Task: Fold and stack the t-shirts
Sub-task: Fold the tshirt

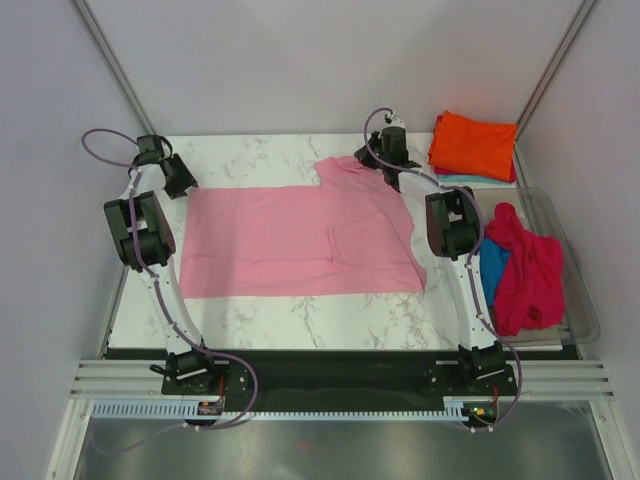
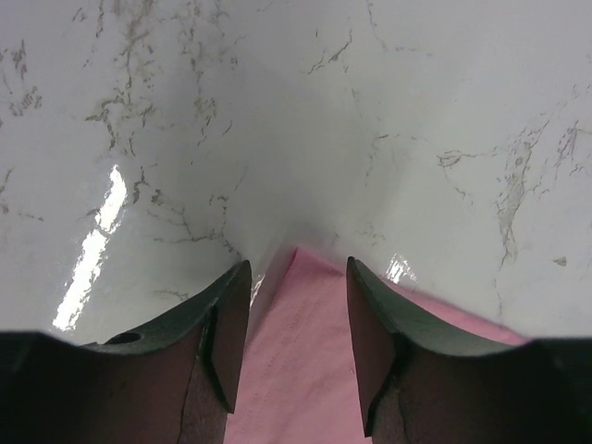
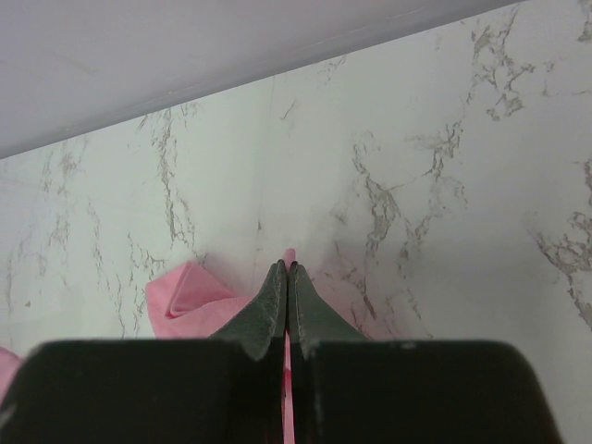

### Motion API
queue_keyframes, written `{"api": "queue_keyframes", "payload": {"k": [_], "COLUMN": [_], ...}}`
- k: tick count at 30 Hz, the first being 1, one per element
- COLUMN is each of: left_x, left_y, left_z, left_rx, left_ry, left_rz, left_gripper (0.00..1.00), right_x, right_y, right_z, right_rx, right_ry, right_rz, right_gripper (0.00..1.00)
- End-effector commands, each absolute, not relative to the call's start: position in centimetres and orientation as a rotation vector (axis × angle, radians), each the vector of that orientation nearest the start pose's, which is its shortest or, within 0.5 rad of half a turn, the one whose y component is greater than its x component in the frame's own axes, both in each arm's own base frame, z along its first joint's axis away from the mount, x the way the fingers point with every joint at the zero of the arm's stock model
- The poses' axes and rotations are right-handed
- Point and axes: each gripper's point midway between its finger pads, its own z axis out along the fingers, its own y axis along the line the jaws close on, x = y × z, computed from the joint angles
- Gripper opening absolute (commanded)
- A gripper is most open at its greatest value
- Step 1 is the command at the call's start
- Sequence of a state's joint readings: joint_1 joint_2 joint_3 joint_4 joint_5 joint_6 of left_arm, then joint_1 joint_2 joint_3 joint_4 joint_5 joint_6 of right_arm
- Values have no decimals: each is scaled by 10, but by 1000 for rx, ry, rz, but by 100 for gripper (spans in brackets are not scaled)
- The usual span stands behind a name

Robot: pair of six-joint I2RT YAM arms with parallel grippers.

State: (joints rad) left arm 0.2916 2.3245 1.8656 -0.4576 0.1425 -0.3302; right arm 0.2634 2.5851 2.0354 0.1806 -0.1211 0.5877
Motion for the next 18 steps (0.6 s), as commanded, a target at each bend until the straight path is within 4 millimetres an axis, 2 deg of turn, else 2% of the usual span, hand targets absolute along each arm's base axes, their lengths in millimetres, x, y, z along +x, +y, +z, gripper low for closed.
{"api": "queue_keyframes", "payload": {"k": [1,11,14,18], "left_x": [564,565,564,566], "left_y": [118,110,108,104], "left_z": [34,38,38,40], "left_rx": [-610,-583,-569,-551], "left_ry": [2380,2379,2383,2382], "left_rz": [-220,-239,-248,-256], "left_gripper": [52,47,40,21], "right_x": [672,672,673,673], "right_y": [225,223,223,223], "right_z": [93,88,88,87], "right_rx": [232,237,237,239], "right_ry": [1902,1915,1916,1919], "right_rz": [715,711,713,713], "right_gripper": [0,0,0,0]}}
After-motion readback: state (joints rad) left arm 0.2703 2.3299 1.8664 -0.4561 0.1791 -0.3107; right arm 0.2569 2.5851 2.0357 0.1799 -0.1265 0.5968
